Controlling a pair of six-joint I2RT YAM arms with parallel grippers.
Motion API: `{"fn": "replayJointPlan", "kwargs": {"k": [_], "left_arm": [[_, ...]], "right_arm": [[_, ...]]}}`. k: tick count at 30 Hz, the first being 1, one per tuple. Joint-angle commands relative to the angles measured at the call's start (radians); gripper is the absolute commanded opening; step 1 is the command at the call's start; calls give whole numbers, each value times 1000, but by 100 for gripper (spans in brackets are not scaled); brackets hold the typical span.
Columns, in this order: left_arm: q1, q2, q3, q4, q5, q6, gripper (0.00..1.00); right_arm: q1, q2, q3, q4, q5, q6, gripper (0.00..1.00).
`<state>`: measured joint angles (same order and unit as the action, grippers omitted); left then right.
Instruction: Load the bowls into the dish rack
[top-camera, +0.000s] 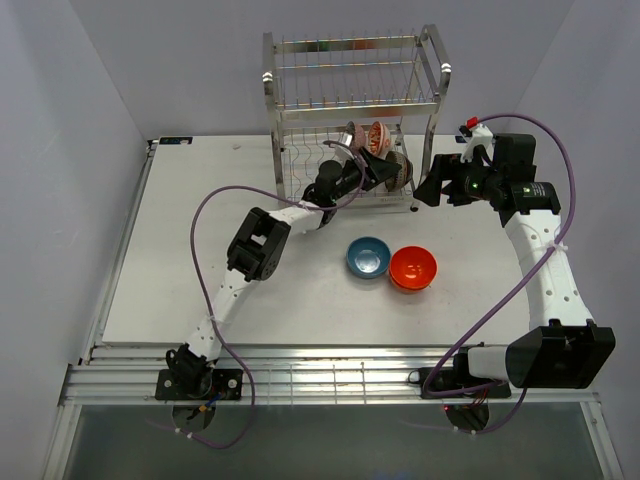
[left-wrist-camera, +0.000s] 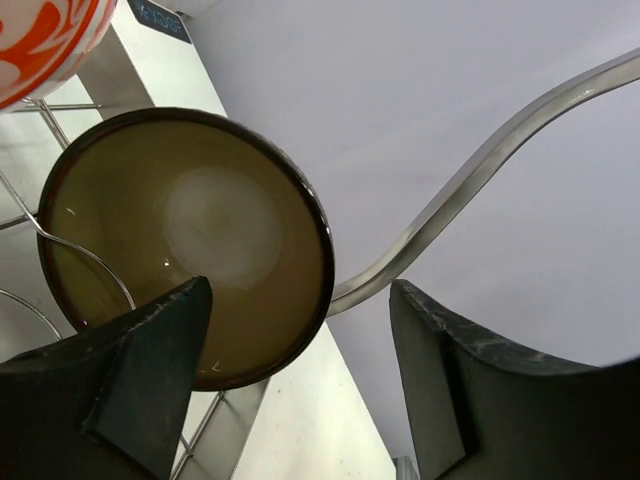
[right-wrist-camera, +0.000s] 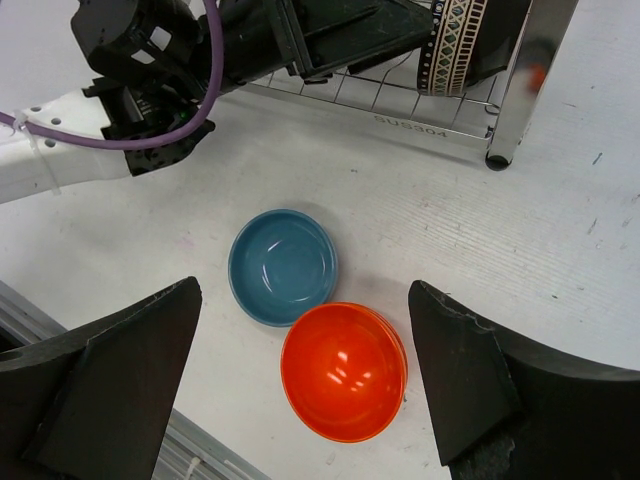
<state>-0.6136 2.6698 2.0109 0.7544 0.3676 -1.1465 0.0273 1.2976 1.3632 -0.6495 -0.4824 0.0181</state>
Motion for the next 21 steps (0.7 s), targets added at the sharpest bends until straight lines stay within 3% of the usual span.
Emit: {"fn": "replayJointPlan", "kwargs": {"k": [1,13,21], "left_arm": [[11,-148,-37,3,2,39,83],[54,-269,-172,-38,21,114,81],[67,-444,-437,16,60,111,76]], "right_arm": [[-3,-34,11,16,-19,-6,90],[-3,-46,-3,21,-28,-4,90],[-3,-63,1,22,-39,-3,90]]}}
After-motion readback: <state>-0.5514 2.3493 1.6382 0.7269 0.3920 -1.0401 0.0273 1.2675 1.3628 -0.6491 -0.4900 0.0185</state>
